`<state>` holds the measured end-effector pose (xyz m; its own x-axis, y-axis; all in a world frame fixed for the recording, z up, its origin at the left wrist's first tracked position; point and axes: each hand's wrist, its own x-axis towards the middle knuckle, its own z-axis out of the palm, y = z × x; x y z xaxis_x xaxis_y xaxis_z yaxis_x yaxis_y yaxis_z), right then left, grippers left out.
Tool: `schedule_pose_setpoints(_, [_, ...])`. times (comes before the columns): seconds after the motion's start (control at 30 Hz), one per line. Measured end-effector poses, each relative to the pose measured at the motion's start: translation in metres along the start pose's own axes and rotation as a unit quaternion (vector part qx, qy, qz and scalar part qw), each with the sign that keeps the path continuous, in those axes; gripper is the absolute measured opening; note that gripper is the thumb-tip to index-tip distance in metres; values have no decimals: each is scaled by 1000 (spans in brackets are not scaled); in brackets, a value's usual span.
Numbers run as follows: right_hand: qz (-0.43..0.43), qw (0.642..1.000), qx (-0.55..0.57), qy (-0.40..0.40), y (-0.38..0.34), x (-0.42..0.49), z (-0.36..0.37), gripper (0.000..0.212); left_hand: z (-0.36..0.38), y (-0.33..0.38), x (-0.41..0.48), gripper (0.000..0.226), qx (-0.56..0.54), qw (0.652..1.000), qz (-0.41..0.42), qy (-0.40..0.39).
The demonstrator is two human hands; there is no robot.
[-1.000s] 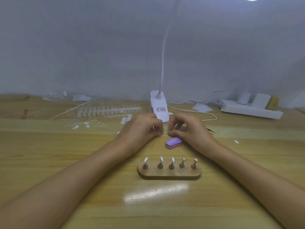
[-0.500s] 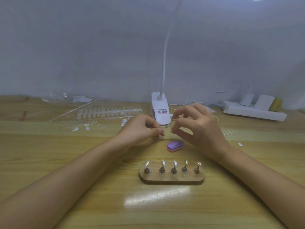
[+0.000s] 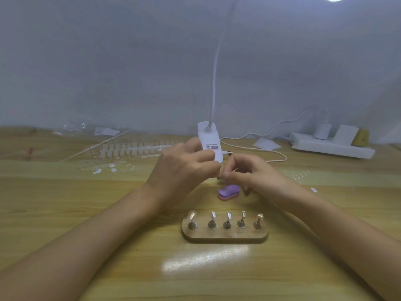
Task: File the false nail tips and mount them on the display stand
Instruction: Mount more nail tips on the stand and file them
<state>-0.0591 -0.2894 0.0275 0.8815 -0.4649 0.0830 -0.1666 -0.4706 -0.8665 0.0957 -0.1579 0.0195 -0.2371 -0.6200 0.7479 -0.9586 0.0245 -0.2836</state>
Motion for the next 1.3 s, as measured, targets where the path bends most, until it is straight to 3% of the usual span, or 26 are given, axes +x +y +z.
schedule_pose_setpoints(0.03, [-8,999,16,28,-1,-1,2,14,1,3,0,13,-54,996,-67,-33])
schedule_pose_setpoints(0.1, [-54,992,1,114,-3,0,0,17,5,2,-2,6,-159,953,-222,-129])
schedule_pose_setpoints(0.2, [-87,986,5,144,-4,2,-4,17,12,-4,-6,4,-256,883,-338,-203])
schedule_pose_setpoints(0.33, [-54,994,-1,98,4,0,1,18,14,0,-6,12,-183,908,-307,-219])
schedule_pose_setpoints(0.4, [-51,993,-3,102,6,-1,4,15,14,2,-3,19,-219,923,-277,-154])
schedule_pose_setpoints(0.43, [-51,993,6,109,7,-1,4,15,13,4,-1,19,-280,914,-267,-121])
schedule_pose_setpoints(0.5, [-49,991,31,120,6,-3,5,14,9,8,2,15,-411,862,-279,-99])
schedule_pose_setpoints(0.57, [-45,990,53,122,6,-4,7,12,7,12,4,13,-470,824,-302,-91])
schedule_pose_setpoints(0.67, [-32,990,99,94,6,-6,7,1,8,14,0,12,-460,833,-302,-53])
schedule_pose_setpoints(0.73, [-19,991,118,55,4,-7,2,7,7,13,-2,11,-430,855,-288,-41])
schedule_pose_setpoints(0.83, [-58,998,18,-3,5,-4,-11,15,6,10,-4,10,-396,873,-281,-43])
schedule_pose_setpoints(0.93, [-103,984,-140,-31,12,-4,-19,28,7,10,-5,10,-421,842,-336,-40])
schedule_pose_setpoints(1.03, [-144,965,-219,-26,22,-4,-17,24,5,14,-7,10,-465,800,-377,-38])
schedule_pose_setpoints(1.13, [-180,961,-210,20,25,-4,-13,19,3,17,-9,11,-496,776,-387,-43])
schedule_pose_setpoints(1.3, [-139,987,-81,10,21,-6,-3,15,4,16,-8,11,-465,800,-373,-65])
